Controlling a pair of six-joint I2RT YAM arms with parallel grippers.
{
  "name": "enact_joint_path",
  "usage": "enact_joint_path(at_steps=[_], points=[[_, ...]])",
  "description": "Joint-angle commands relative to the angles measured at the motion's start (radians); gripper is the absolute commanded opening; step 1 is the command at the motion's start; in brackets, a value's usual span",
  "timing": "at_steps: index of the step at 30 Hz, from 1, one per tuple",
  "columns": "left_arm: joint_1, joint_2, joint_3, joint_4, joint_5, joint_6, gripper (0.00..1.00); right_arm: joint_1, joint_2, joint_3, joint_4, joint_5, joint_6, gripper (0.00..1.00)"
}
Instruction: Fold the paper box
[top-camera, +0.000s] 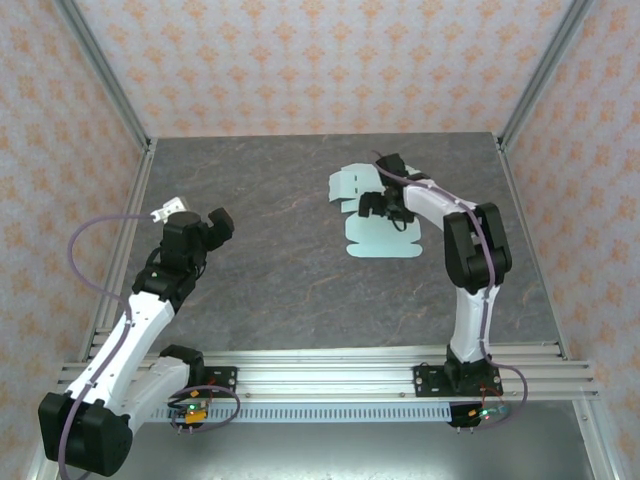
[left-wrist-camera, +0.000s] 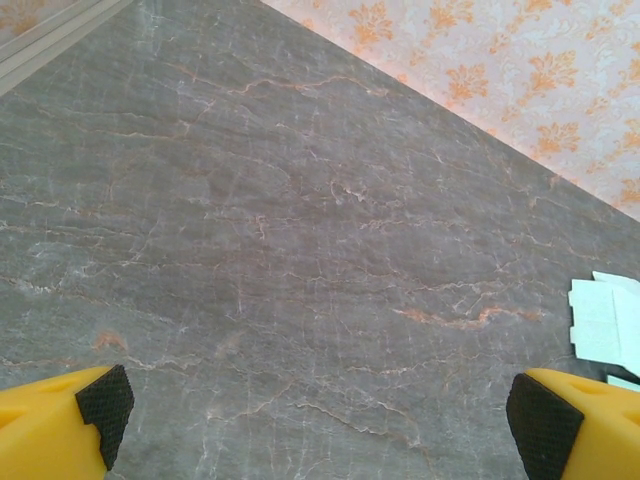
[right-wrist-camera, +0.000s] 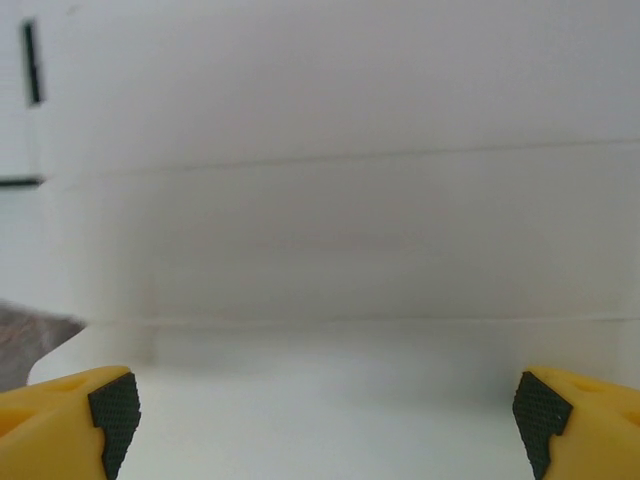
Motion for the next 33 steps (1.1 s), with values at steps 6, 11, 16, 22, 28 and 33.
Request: enact_joint_path(at_steps=[6,11,16,22,28,33], points=[[-0.008,0.008,-0.008,0.026,0.040,-0.026,1.00,0.234,0.007,-0.009,0.007,-0.331,0.032,0.98],[-0.007,0.044,-0.004,0.048,0.073,-0.034,1.00,0.278,-0.094,-0.035,0.126,-0.453,0.107,1.00],[-0.015,0.097,0.005,0.065,0.136,-0.065,1.00,0.161,-0.153,-0.023,0.101,-0.315,0.090,0.99],[-0.095,0.165,-0.003,0.154,0.249,-0.115,1.00,-0.008,-0.038,0.115,-0.041,-0.145,-0.004,0.99],[-0.249,0.273,0.039,0.123,0.309,-0.154,1.00,-0.057,0.160,0.329,-0.160,-0.238,-0.106,0.98],[-0.337,0.294,-0.062,0.250,0.308,-0.317,1.00,-0.056,0.298,0.543,-0.308,-0.317,-0.184,0.97]])
